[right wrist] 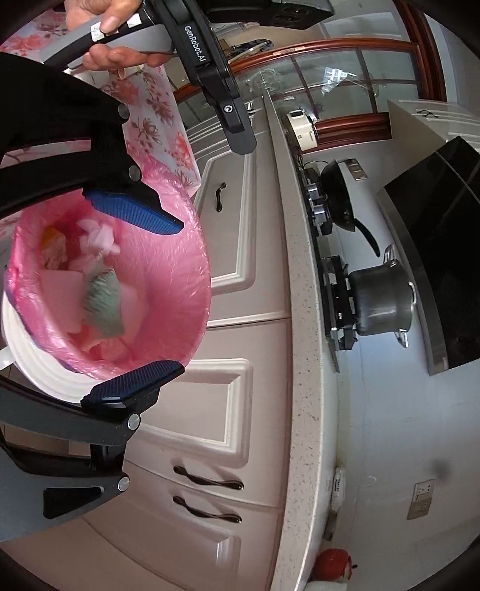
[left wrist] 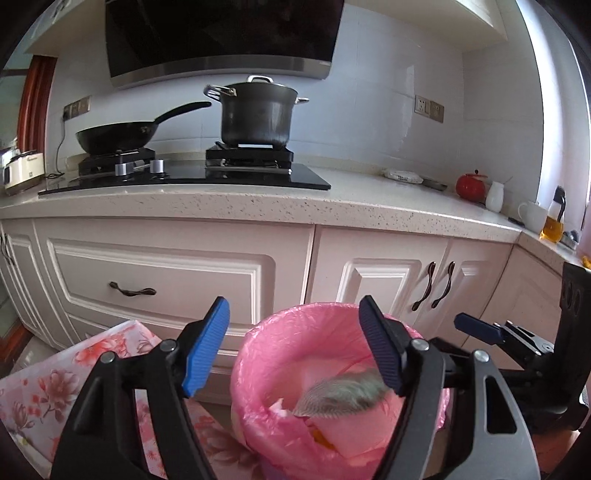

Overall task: Collect trash
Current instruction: 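Open both tools over the pink bin to drop cloth and tissue, then move both open tools back over the remaining table items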

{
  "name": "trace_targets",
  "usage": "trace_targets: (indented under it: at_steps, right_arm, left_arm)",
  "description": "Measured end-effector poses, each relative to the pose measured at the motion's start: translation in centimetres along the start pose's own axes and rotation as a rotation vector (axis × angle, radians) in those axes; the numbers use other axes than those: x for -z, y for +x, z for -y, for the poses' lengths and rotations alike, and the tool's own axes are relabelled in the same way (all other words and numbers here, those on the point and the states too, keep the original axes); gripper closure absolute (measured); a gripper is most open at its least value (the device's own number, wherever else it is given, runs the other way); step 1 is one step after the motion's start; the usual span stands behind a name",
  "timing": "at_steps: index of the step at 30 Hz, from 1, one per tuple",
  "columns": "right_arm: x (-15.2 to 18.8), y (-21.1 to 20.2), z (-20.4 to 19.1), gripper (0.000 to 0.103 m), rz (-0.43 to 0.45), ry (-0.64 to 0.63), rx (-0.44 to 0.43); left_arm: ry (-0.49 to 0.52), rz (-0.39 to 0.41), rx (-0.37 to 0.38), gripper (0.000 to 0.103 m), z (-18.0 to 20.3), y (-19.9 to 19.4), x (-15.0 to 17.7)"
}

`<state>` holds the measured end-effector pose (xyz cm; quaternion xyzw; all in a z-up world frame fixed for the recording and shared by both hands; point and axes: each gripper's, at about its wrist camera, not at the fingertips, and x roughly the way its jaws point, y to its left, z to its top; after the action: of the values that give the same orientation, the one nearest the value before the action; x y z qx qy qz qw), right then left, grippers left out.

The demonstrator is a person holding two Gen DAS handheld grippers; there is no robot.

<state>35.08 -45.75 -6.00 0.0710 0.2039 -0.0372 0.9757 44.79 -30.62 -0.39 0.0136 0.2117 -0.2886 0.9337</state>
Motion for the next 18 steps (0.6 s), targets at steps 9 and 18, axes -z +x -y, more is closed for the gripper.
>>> trace_targets:
  at_steps: [9,18]
  right_arm:
    - [0.5,-5.9,-4.5,0.033,0.025,-0.067,-0.025]
    - [2.0,-10.9,-11.6,0.027,0.04,-0.13,-0.053]
  left_arm:
    - [-0.043,0.029,-0.044,0.008,-1.7,-7.1,1.4]
    - [0.01,0.084,-0.169,0.005,-4.1,-18.2,5.1]
